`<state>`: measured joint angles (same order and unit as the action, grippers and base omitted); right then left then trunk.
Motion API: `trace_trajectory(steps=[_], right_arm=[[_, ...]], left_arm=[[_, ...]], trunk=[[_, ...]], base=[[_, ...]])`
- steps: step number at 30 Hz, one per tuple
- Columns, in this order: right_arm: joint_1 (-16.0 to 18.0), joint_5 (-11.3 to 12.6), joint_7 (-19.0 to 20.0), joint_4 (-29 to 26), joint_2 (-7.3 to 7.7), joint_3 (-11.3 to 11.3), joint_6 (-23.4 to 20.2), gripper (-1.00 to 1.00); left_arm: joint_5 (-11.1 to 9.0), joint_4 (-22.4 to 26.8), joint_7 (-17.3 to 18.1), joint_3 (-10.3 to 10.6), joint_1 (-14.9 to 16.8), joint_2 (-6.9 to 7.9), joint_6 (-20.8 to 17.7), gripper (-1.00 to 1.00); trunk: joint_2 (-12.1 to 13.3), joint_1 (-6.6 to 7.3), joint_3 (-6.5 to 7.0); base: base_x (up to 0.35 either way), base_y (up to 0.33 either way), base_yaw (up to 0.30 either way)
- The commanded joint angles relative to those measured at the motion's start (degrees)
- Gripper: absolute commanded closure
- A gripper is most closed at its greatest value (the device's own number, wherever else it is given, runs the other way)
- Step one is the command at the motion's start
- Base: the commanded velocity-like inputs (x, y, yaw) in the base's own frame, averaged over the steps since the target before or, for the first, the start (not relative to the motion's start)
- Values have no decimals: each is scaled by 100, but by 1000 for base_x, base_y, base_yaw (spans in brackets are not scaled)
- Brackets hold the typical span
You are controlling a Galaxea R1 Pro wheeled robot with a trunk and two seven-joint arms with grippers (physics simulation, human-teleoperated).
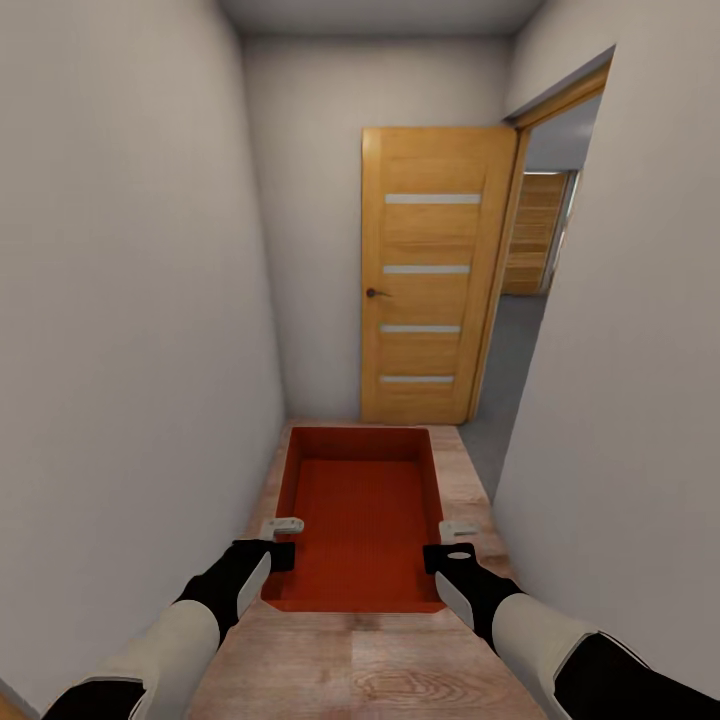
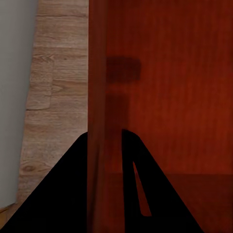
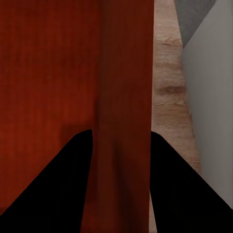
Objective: Move the two storage containers from the living room to the garage. In the garage, place one container on the floor and stack the other container on top of it (either order is fine).
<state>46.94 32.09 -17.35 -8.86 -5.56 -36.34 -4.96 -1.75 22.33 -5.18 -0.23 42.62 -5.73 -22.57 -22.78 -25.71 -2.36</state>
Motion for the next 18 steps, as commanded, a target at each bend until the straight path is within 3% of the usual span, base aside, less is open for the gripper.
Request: trace_trajectory(steps=[1, 18], right_arm=[[8, -53, -14, -46, 2, 92, -40, 100], [8, -53, -14, -46, 2, 92, -40, 100]], left_arm=[[-1, -1, -53, -21, 0, 4, -37, 100], [-1, -1, -53, -21, 0, 8, -37, 100]], trunk=[[-13, -7, -13], [-13, -7, -13]], base=[[323, 0, 0], [323, 0, 0]])
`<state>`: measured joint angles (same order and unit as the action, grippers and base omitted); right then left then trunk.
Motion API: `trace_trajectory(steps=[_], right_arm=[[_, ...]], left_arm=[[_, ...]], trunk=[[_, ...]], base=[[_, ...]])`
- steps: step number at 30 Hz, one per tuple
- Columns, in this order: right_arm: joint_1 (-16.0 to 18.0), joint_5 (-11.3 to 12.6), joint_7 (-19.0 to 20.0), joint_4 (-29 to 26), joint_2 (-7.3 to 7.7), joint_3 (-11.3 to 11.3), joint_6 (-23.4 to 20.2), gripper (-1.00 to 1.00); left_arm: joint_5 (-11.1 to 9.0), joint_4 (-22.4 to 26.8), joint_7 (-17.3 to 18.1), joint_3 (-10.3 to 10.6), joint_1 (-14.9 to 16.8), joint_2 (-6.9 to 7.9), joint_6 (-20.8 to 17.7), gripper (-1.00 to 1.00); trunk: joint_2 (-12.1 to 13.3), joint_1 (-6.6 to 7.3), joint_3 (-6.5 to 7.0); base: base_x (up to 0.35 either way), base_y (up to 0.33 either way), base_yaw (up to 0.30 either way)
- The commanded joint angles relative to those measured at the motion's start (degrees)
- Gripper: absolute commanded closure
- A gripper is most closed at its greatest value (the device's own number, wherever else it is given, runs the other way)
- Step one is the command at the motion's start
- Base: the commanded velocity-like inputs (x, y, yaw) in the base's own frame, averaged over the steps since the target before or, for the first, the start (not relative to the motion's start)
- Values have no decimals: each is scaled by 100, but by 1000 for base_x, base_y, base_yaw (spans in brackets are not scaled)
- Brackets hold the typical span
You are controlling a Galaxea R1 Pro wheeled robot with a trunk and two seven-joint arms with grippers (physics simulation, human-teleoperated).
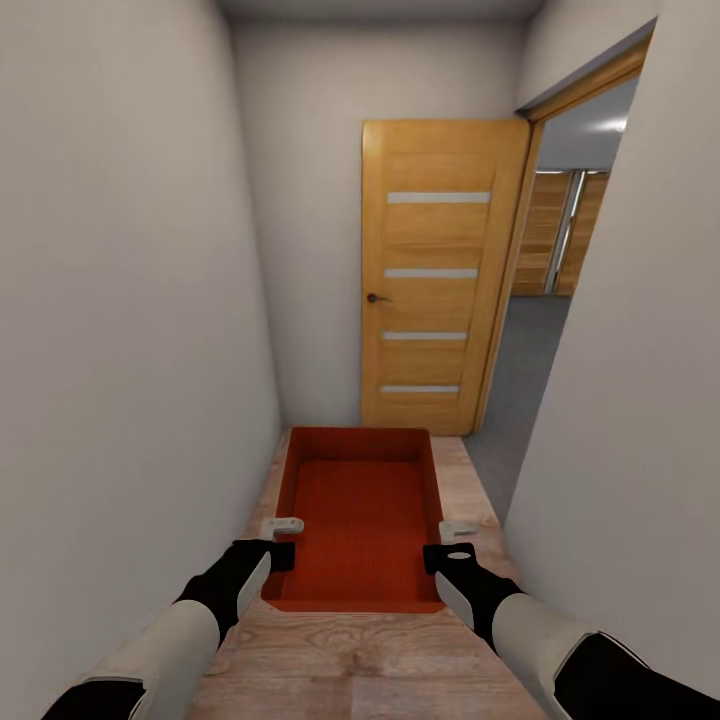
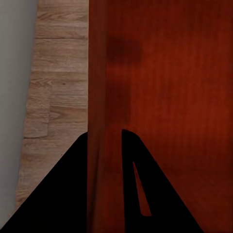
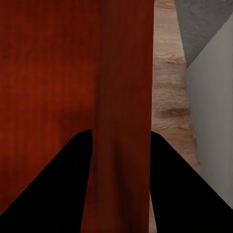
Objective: Move the two storage containers from the living room to the garage. In the garage, place one container on the floor and stack the other container on top of it (either order is fine).
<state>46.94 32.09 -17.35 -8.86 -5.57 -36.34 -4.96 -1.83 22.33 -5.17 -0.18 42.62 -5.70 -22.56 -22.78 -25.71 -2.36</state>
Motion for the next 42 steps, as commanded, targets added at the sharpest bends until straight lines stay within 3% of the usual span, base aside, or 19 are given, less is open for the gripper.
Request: trace_trajectory(steps=[1, 42], right_arm=[[8, -54, -14, -46, 3, 92, -40, 100], [8, -54, -14, -46, 12, 92, -40, 100]], left_arm=[[7, 0, -54, -26, 1, 5, -38, 100], [16, 0, -54, -26, 1, 7, -38, 100]], trunk=[[-13, -7, -13], [-13, -7, -13]], base=[[323, 0, 0], [323, 0, 0]])
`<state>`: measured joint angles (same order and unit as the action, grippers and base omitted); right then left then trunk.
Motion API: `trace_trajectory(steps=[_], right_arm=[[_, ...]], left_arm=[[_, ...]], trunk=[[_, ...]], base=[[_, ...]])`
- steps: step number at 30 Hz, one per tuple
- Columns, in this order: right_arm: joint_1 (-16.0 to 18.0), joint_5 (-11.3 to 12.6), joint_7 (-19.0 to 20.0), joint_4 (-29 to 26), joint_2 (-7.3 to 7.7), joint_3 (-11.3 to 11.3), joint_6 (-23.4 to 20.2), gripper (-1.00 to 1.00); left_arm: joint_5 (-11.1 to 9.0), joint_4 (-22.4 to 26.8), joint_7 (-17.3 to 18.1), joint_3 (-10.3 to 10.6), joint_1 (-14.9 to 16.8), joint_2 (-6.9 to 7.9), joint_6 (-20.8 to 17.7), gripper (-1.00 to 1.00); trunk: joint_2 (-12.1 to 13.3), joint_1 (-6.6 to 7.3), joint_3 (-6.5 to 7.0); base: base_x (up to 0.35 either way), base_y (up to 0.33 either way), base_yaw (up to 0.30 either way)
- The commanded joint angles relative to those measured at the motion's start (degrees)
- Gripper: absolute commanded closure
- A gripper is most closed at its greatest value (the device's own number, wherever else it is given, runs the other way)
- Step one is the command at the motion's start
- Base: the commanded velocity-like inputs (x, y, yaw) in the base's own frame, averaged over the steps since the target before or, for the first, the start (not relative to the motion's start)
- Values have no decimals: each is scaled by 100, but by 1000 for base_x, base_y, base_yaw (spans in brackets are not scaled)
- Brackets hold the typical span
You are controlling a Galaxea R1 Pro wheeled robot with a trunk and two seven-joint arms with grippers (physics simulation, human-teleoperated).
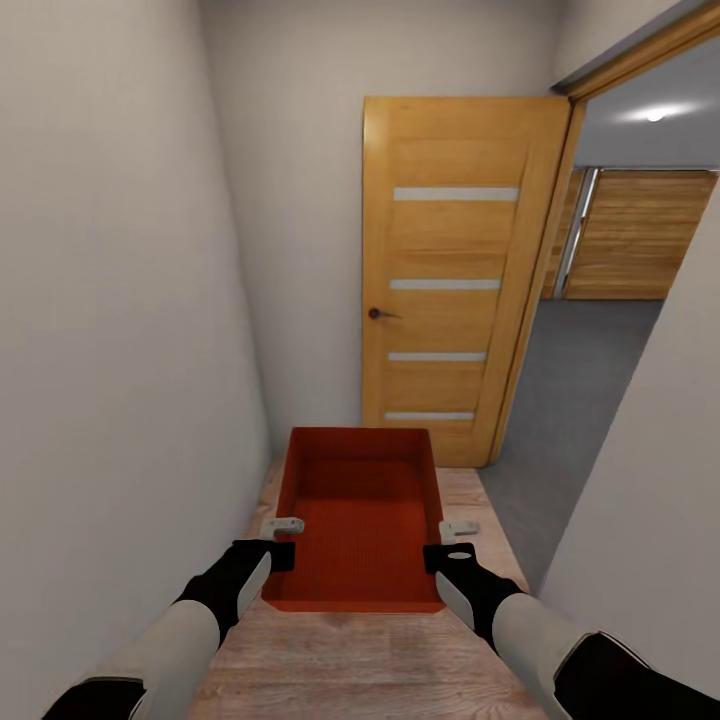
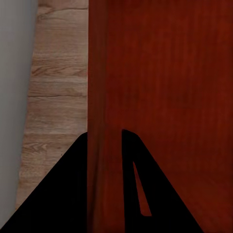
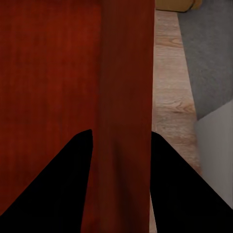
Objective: Move the two storage containers from the living room to the garage. In the garage, place one container on the floor and stack the other container on top of it (either order is fine).
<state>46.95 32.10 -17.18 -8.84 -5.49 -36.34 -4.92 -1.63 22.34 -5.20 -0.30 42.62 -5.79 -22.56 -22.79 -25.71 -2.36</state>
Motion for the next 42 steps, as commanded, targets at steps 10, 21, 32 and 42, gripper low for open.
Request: trace_trajectory(steps=[10, 21, 32, 42], right_arm=[[7, -55, -31, -48, 5, 92, -45, 100], [7, -56, -31, -48, 5, 92, -45, 100], [7, -55, -31, -48, 6, 92, -45, 100], [7, -55, -31, -48, 20, 92, -45, 100]], left_arm=[[-4, -1, -51, -14, 1, 15, -38, 100], [-4, -1, -51, -14, 1, 11, -38, 100], [2, 4, -51, -6, 1, 12, -38, 100], [5, 48, -17, 11, 1, 16, -30, 100]], trunk=[[-13, -7, -13], [-13, -7, -13], [-13, -7, -13], [-13, -7, -13]], base=[[323, 0, 0], [323, 0, 0], [323, 0, 0], [301, 0, 0]])
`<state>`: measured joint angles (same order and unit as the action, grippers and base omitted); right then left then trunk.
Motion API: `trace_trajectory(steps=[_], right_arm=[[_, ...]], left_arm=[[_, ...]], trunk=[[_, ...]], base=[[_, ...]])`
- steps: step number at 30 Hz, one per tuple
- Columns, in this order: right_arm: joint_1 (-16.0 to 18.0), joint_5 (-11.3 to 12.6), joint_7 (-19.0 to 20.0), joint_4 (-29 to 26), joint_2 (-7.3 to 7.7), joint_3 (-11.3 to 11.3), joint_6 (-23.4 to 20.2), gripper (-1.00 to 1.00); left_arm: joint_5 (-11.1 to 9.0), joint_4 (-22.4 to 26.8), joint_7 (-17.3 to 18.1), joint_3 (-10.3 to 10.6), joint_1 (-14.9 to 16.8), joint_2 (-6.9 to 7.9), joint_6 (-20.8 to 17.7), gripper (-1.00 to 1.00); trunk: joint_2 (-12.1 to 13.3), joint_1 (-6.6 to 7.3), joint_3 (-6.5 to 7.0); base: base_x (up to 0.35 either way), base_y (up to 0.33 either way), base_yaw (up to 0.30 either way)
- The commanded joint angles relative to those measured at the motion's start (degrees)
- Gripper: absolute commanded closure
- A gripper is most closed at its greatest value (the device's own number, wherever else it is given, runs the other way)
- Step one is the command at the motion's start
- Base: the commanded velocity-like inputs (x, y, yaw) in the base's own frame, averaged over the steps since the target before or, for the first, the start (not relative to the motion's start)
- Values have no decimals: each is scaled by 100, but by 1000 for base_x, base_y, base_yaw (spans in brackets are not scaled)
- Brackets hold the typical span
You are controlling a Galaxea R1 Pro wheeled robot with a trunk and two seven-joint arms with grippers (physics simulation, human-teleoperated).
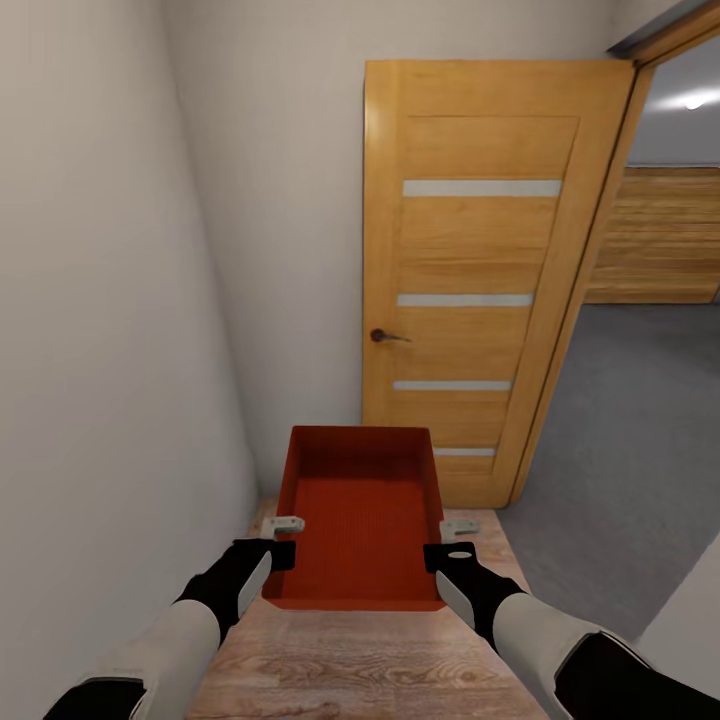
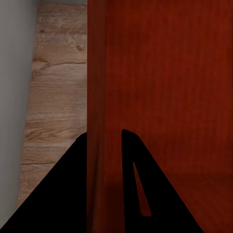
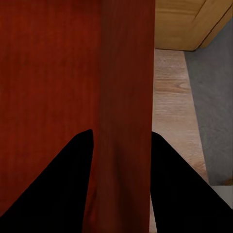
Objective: Move the two storage containers from the living room to the garage. In the garage, place one container on the floor and stack the other container on top of it (either order is fine).
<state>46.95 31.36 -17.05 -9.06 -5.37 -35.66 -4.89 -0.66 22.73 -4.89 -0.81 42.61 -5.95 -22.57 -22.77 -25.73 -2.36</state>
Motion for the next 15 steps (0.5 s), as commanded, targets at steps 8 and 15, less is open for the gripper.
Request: trace_trajectory(steps=[8, 15], right_arm=[[7, 19, -37, -25, 1, 24, -47, 100], [7, 11, -35, -25, 1, 24, -47, 100]], left_arm=[[-92, 29, -46, 63, 2, 32, -28, 100], [-86, 36, -55, 63, 2, 32, -28, 100]], trunk=[[-14, -5, -13], [-14, -5, -13]], base=[[34, 0, 0], [1, 0, 0]])
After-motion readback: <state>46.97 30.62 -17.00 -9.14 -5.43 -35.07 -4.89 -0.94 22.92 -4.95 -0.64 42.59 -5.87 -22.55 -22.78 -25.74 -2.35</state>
